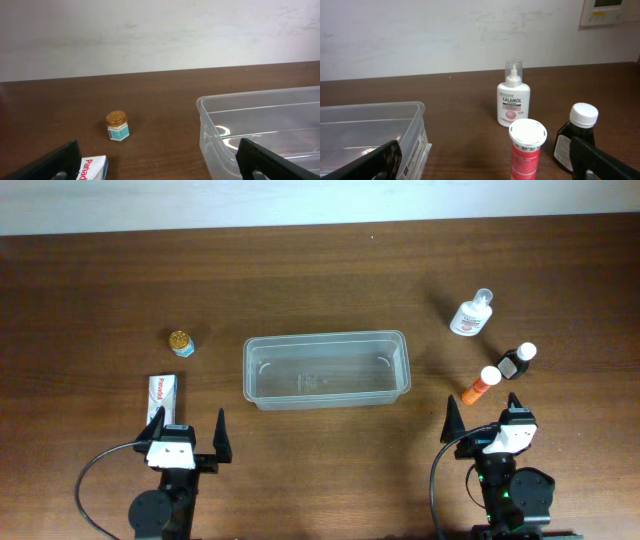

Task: Pack container

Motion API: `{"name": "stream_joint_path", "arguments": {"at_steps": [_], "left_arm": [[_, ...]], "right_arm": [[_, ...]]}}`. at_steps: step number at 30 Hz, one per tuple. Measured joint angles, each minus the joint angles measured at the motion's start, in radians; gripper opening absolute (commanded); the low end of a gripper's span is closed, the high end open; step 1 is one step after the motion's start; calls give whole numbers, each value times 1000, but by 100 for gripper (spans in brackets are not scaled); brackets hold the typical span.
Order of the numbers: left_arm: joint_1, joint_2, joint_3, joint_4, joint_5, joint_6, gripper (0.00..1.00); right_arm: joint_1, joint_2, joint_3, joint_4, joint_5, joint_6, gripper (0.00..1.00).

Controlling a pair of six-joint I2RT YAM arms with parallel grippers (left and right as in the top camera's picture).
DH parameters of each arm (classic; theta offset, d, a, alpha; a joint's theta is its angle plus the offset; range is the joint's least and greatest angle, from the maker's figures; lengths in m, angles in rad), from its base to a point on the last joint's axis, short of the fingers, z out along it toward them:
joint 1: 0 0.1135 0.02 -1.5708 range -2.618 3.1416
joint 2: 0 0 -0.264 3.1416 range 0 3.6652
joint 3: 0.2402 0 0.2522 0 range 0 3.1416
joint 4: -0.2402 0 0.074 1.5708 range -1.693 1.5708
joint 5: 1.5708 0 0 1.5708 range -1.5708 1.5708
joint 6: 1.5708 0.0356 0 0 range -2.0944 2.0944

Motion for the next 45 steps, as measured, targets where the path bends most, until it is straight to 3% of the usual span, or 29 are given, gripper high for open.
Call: {"name": "stream_joint_path", "arguments": {"at_steps": [45], "left_arm": [[0, 0, 0, 0, 0, 0, 99]], "right_arm": [[0, 0, 0, 29, -38, 13, 98]]}}
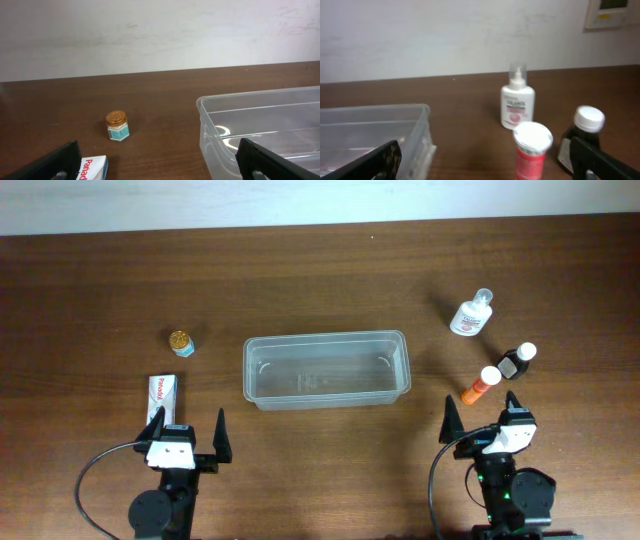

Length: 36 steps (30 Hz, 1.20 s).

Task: Pack container

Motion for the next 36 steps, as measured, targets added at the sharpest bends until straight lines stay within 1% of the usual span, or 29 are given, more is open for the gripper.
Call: {"name": "stream_joint_path", "arguments": {"at_steps": [4, 7, 10, 12, 13, 17, 18, 21, 23, 27, 30, 33, 35, 36], "left_arm": [[0, 0, 0, 0, 0, 0, 99], [0, 0, 0, 0, 0, 0, 99], [0, 0, 0, 0, 0, 0, 99], [0, 0, 0, 0, 0, 0, 99], [0, 0, 0, 0, 0, 0, 99], [0, 0, 0, -1, 0, 0, 99], [0, 0, 0, 0, 0, 0, 99], [0, 0, 0, 0, 0, 0, 99], [0, 2, 0, 0, 0, 0, 99], [0, 2, 0, 0, 0, 0, 99], [0, 2, 0, 0, 0, 0, 99], [0, 2, 0, 0, 0, 0, 99], [0, 2, 0, 0, 0, 0, 99], [0, 2, 0, 0, 0, 0, 99]], "right_arm": [[0, 0, 14, -3, -78, 18, 98], [0, 2, 71, -45, -106, 31, 98], [0, 33, 188, -107, -114, 41, 98], [0, 107, 331, -185, -113, 45, 98], [0, 134, 371, -209, -113, 47, 98], [0, 366, 652, -379, -113, 50, 98], [0, 439, 735, -454, -113, 51, 98], [0, 710, 1024, -672, -114, 52, 98], [0, 879, 1206, -847, -116, 51, 98], [0, 1181, 1526, -1025, -141, 53, 98], [0, 1326, 1635, -1114, -177, 53, 98], [0, 1440, 1659, -1135, -196, 55, 100], [0, 1498, 1659, -1139, -202, 65, 94], [0, 1526, 1659, -1139, -202, 80, 93]]}}
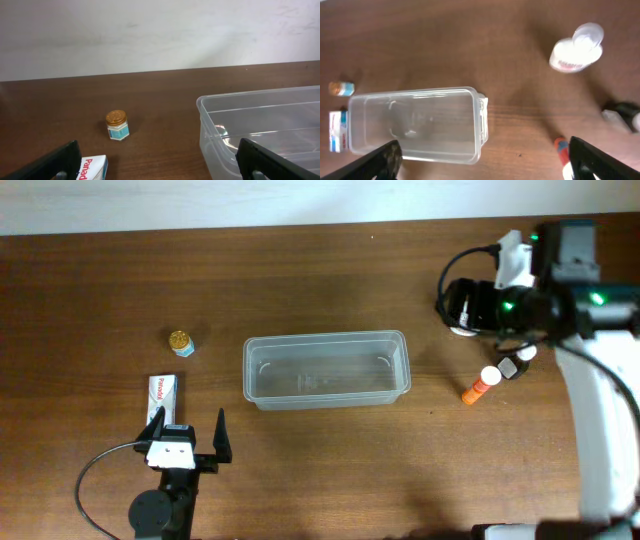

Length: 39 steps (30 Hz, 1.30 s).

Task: Pack container
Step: 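Move the right gripper over the white Calamol bottle and descend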

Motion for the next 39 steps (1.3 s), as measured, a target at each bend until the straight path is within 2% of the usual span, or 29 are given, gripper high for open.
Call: {"name": "stream_joint_path", "arguments": {"at_steps": [3, 10, 15, 21, 31, 39], "left_arm": [[0, 0, 0, 0, 0, 0, 100], [0, 0, 0, 0, 0, 0, 99], [0, 0, 0, 0, 0, 0, 99], [0, 0, 0, 0, 0, 0, 99], [0, 0, 0, 0, 0, 0, 99], [0, 0, 0, 0, 0, 0, 99]], "right_arm": [[0, 67, 0, -6, 32, 91, 93], [-1, 132, 0, 12, 200, 409, 96], [-3, 169, 1, 83, 226, 522, 98], [-52, 242, 76, 34, 193, 542, 98], [-136, 408, 365, -185, 162, 459, 96], [-136, 533, 386, -175, 161, 431, 96]]}}
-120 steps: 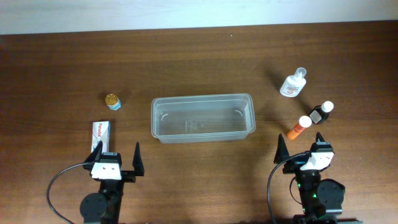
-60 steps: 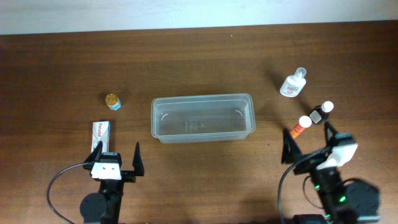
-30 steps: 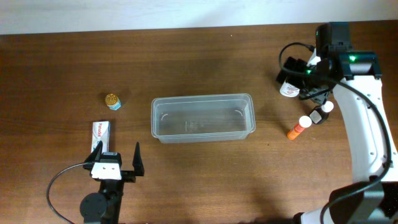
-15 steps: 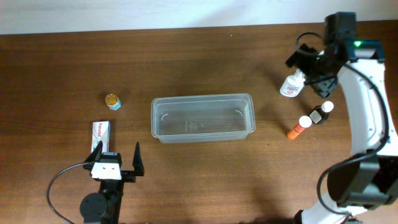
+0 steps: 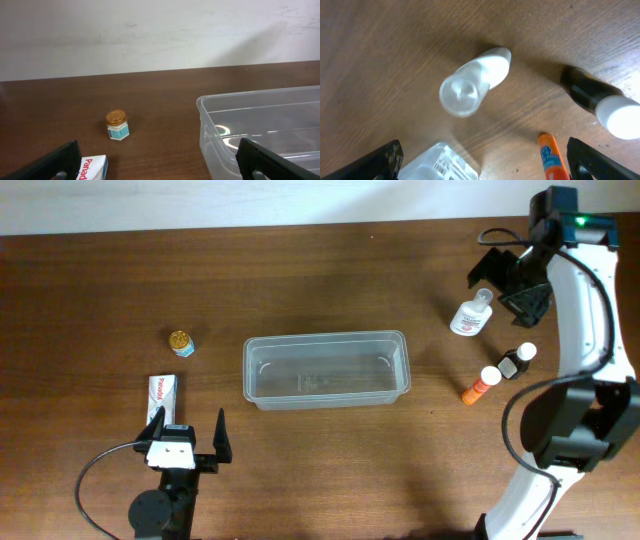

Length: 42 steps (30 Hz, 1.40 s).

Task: Pack container
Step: 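Move the right gripper over the white Calamol bottle and descend, then close the right gripper on the Calamol bottle and lift it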

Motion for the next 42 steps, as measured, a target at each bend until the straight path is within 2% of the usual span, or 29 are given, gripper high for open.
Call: {"name": "stream_joint_path", "arguments": {"at_steps": [16, 25, 29, 34, 39, 42], "left_arm": [[0, 0, 0, 0, 0, 0, 99], [0, 0, 0, 0, 0, 0, 99], [0, 0, 0, 0, 0, 0, 99], [0, 0, 0, 0, 0, 0, 99], [0, 0, 0, 0, 0, 0, 99], [0, 0, 0, 0, 0, 0, 99]], "right_arm": [[0, 47, 1, 64, 0, 15, 96], [0, 125, 1, 88, 1, 55, 90], [0, 135, 2, 95, 1, 72, 82], [0, 158, 2, 95, 1, 89, 67], [0, 170, 2, 98, -3, 103, 47], [0, 170, 2, 98, -3, 109, 40]]}}
